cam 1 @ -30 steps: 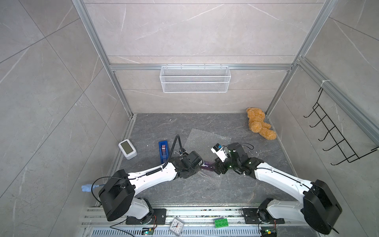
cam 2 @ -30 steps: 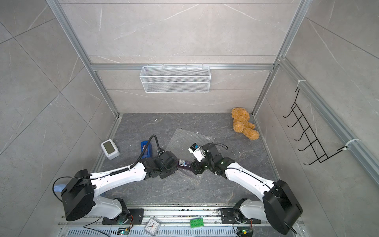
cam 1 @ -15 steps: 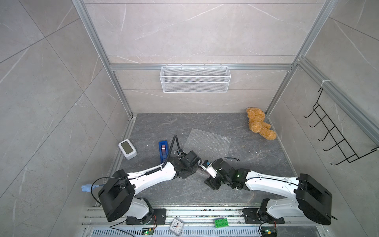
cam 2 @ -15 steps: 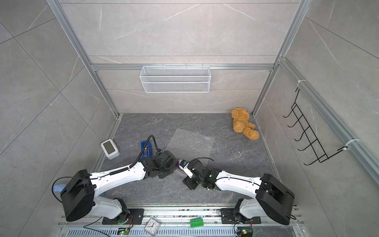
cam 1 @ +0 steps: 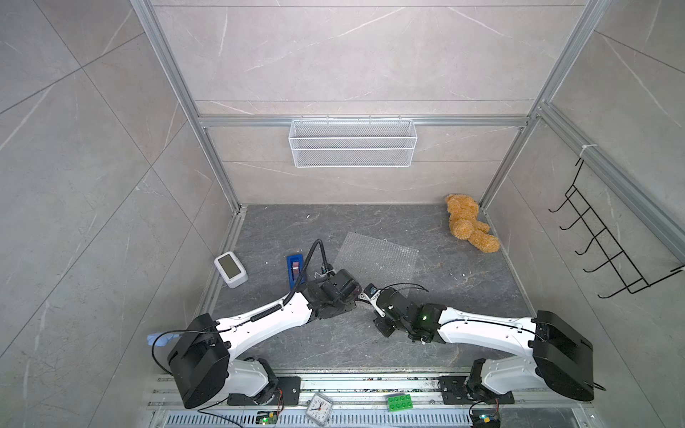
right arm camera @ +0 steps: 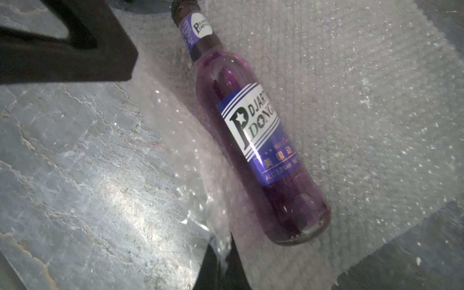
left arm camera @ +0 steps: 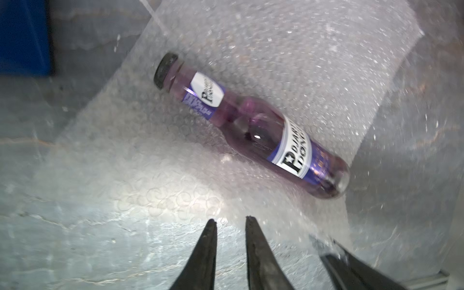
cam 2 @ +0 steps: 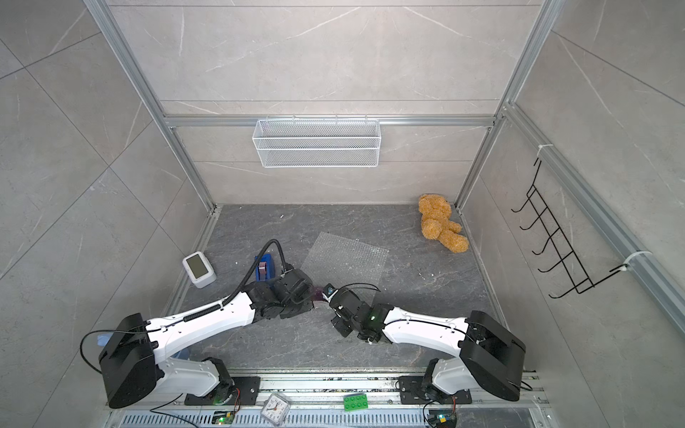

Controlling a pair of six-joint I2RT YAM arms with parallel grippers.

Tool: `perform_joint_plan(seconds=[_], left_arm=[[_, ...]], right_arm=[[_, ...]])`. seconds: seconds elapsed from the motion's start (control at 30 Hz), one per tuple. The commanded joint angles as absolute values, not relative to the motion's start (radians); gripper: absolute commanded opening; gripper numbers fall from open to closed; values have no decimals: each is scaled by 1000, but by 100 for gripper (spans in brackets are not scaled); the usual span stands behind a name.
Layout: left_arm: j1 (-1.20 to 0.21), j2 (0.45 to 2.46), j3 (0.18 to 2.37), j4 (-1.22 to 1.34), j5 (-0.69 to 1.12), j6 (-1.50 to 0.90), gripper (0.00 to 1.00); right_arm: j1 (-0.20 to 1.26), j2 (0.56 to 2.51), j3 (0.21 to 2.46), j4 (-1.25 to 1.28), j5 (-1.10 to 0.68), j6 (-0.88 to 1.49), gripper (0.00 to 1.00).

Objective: Wrap wine bottles in bubble wrap
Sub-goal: Wrap the wine bottle in bubble wrap.

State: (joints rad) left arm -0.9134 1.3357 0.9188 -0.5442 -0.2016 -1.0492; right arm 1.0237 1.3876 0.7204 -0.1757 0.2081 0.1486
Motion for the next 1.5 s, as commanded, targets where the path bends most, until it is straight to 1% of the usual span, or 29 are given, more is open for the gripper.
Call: perform_joint_plan(seconds=[0.0,0.1,0.17,0.23,0.3,0.4,0.5,0.63,0.8,0.87,1.0,1.07,1.23,1.47], left_arm=[[-906,1274,946,-581,-227,-891,27],[-907,1230,922,-558,-211,-795,25],[-907,1200,898,-513,-151,-700,17],[-912,1177,868,-478,-90,-643,14],[-921,1166,832,-443,-57,-621,12],[-943,1186,784,-377,-29,-621,12],[-974,1255,770,-320,-41,-639,12],[-997,1373,807,-289,-66,-673,12],[-998,1425,826,-294,-176,-725,13],[-995,1427,848,-308,-224,-705,14],[-987,1475,943,-379,-270,-616,14],[-981,1513,987,-409,-286,-578,15],[-977,1599,1067,-405,-296,-507,15],[-977,1672,1132,-389,-303,-444,18]], right_arm=[[1028,1403,744,-194,250,201,4],[1028,1406,753,-191,255,217,6],[1028,1414,765,-204,271,229,8],[1028,1420,775,-219,287,237,9],[1028,1420,782,-229,302,249,9],[1028,1419,781,-225,314,267,10],[1028,1423,781,-219,315,282,11],[1026,1436,789,-231,319,293,11],[1023,1431,784,-246,343,305,14],[1020,1423,783,-247,341,303,17],[1017,1433,799,-263,334,282,29],[1017,1441,807,-274,343,282,36],[1013,1431,805,-278,348,300,49],[983,1411,810,-290,340,301,56]])
